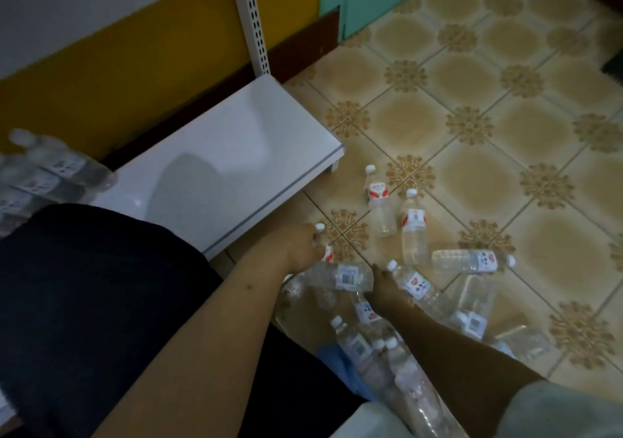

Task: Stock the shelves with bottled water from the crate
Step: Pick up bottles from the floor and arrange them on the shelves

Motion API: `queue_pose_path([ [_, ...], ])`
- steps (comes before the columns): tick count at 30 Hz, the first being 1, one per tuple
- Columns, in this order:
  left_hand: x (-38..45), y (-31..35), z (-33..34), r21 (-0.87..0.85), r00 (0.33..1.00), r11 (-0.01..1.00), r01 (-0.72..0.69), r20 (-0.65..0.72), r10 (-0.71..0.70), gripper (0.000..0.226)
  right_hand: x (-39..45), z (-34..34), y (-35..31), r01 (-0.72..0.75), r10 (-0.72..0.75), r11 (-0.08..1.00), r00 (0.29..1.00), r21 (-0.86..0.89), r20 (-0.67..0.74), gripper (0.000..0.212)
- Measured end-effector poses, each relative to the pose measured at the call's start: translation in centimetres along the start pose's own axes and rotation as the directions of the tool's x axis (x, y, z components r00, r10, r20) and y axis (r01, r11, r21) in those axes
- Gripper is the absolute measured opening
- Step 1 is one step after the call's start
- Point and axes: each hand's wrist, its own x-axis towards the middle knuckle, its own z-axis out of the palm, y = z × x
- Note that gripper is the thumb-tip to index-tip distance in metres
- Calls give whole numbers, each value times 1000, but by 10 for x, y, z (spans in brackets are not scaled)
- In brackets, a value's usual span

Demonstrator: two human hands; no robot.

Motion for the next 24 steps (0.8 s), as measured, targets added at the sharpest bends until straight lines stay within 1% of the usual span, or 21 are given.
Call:
queue_pose_path([
  [2,7,-1,2,3,1000,1000,23,10,-23,52,9,4,-3,-34,34,999,999,-16,14,54],
  [4,11,-1,3,18,999,999,43,1,-43,49,14,6,0,-33,34,997,999,-74,14,42],
  [6,13,-2,3,77,997,995,70,-22,-69,48,10,7,3,-36,43,993,998,-113,53,35],
  [8,14,-6,1,116,995,988,100,-41,-96,48,5,8,7,-30,42,995,992,-100,116,37],
  [10,15,-10,0,109,993,987,116,-41,-112,47,-4,11,12,-50,44,998,983,29,176,44],
  [11,15,-10,-1,103,992,987,123,-39,-120,46,-11,9,10,-43,23,993,984,110,178,43],
  [14,13,-11,-2,94,991,986,136,-35,-133,44,-30,0,-1,9,-52,956,989,292,140,27],
  [16,12,-11,-2,95,991,987,131,-30,-128,45,-41,-17,-20,41,-91,933,988,358,124,33],
  [18,9,-11,-2,101,992,986,129,-17,-128,47,-47,-38,-40,70,-114,932,988,357,103,41],
  [20,5,-10,-2,103,992,987,127,2,-128,49,-53,-59,-54,70,-114,943,987,327,116,45],
  [24,-11,-8,-4,79,997,994,72,24,-74,48,-84,-118,-79,169,-210,949,969,268,131,45],
])
